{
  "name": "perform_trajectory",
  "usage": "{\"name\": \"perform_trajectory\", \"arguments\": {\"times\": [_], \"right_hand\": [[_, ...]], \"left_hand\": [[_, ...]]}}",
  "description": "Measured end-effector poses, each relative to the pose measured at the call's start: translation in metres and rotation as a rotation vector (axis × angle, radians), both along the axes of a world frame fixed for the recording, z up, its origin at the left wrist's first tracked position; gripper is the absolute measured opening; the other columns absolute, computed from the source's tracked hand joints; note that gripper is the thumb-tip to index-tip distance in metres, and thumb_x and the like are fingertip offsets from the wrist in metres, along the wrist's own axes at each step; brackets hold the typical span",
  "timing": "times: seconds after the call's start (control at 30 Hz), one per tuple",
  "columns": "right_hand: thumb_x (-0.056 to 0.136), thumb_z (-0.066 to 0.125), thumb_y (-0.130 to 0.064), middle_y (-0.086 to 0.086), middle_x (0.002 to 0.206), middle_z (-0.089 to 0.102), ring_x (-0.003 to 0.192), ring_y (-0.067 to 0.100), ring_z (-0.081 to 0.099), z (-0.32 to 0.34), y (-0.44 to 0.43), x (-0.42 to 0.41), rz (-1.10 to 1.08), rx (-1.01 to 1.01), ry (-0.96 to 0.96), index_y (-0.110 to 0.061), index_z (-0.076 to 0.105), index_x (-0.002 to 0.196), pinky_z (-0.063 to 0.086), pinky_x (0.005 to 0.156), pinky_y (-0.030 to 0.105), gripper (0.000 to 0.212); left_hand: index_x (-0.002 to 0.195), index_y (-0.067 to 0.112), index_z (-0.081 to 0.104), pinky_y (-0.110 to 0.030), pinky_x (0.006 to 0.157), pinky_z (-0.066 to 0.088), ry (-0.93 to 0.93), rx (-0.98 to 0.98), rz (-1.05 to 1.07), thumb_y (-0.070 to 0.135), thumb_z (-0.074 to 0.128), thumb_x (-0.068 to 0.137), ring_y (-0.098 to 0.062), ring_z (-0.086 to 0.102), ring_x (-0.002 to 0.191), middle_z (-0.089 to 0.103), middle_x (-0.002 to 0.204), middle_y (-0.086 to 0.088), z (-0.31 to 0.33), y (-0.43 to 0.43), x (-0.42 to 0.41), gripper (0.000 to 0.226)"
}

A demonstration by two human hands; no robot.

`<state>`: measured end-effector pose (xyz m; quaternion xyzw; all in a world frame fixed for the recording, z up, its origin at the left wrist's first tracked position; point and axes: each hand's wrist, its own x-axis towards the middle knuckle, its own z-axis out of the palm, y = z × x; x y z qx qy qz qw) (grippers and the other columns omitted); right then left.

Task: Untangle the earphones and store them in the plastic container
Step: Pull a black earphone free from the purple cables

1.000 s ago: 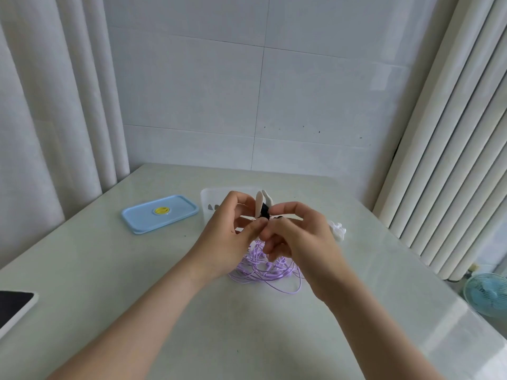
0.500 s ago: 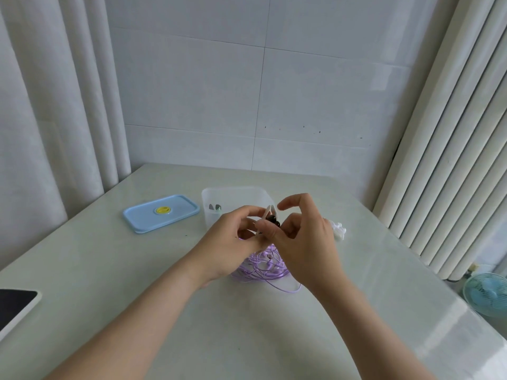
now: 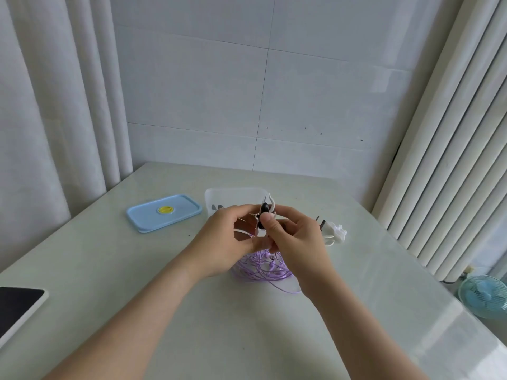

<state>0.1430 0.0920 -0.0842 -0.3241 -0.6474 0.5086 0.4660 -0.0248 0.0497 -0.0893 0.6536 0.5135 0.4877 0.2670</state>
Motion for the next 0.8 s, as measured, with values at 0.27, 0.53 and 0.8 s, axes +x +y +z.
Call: {"name": "perform_trajectory", "arguments": {"times": [0.27,0.53,0.8], "right_hand": [[0.108,0.059,-0.024,0.009,0.092,0.078,0.062,0.015,0.063,0.008,0.019,-0.023,-0.080,-0.034,-0.040,-0.012,0.068,0.121,0.051,0.059,0.032,0.020],[0.112,0.048,-0.032,0.005,0.116,0.076,0.101,0.019,0.075,0.016,0.027,-0.051,-0.071,-0.096,-0.004,-0.018,0.063,0.127,0.055,0.080,0.028,0.025],[0.114,0.041,-0.027,0.010,0.117,0.056,0.071,0.028,0.077,0.021,0.024,-0.066,-0.061,-0.143,0.141,-0.012,0.045,0.132,0.064,0.065,0.039,0.024]], "left_hand": [[0.135,0.018,0.064,-0.041,0.105,0.047,0.380,0.263,0.563,0.004,0.064,0.093,-0.024,0.055,0.119,0.050,0.136,-0.003,-0.025,0.017,-0.035,0.045],[0.129,0.019,0.062,-0.040,0.102,0.048,0.475,0.083,0.512,0.013,0.052,0.107,-0.027,0.050,0.142,0.034,0.160,-0.008,-0.044,0.020,-0.051,0.025],[0.078,0.013,0.065,-0.039,0.084,0.052,0.393,0.134,0.660,0.015,0.062,0.093,-0.028,0.059,0.124,0.050,0.134,-0.011,-0.034,0.019,-0.049,0.016]]}}
